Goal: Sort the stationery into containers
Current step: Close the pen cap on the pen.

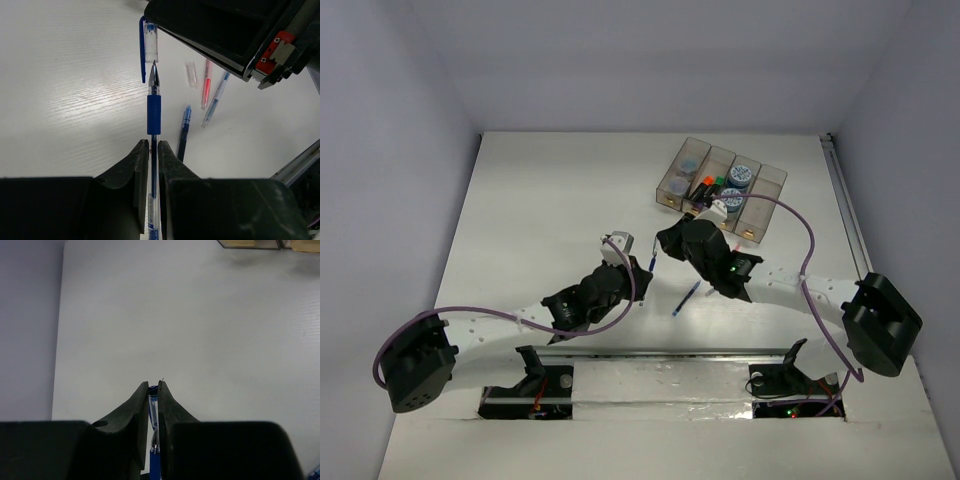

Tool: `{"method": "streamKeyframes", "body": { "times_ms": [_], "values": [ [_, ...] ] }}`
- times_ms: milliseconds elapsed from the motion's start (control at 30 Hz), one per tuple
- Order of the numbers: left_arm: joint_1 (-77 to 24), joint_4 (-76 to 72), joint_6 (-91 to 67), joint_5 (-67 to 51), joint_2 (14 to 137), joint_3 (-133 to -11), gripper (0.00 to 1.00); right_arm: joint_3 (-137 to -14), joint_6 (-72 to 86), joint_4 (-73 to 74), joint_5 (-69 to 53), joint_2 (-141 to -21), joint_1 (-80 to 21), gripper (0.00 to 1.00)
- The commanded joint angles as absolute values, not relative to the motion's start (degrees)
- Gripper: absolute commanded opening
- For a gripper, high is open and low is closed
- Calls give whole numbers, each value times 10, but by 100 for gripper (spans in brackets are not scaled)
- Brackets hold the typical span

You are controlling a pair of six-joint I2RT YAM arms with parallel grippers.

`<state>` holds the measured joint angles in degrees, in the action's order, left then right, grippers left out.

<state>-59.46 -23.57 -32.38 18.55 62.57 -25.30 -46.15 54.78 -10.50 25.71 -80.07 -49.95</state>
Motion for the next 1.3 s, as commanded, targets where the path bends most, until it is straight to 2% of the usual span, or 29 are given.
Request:
{"method": "streamKeyframes", "body": {
  "times_ms": [0, 567, 900, 1267],
  "values": [
    [-592, -248, -323, 199, 606, -262, 0, -471, 541, -120, 267, -782, -504, 0],
    [-592, -250, -324, 206, 608, -266, 0, -454, 547, -155, 261, -780, -520, 0],
    [-592, -266, -330, 229, 593, -264, 0, -432, 561, -174, 297, -764, -537, 0],
    [-592, -278, -323, 230, 595, -262, 0, -430, 583, -181, 255, -769, -537, 0]
  ]
}}
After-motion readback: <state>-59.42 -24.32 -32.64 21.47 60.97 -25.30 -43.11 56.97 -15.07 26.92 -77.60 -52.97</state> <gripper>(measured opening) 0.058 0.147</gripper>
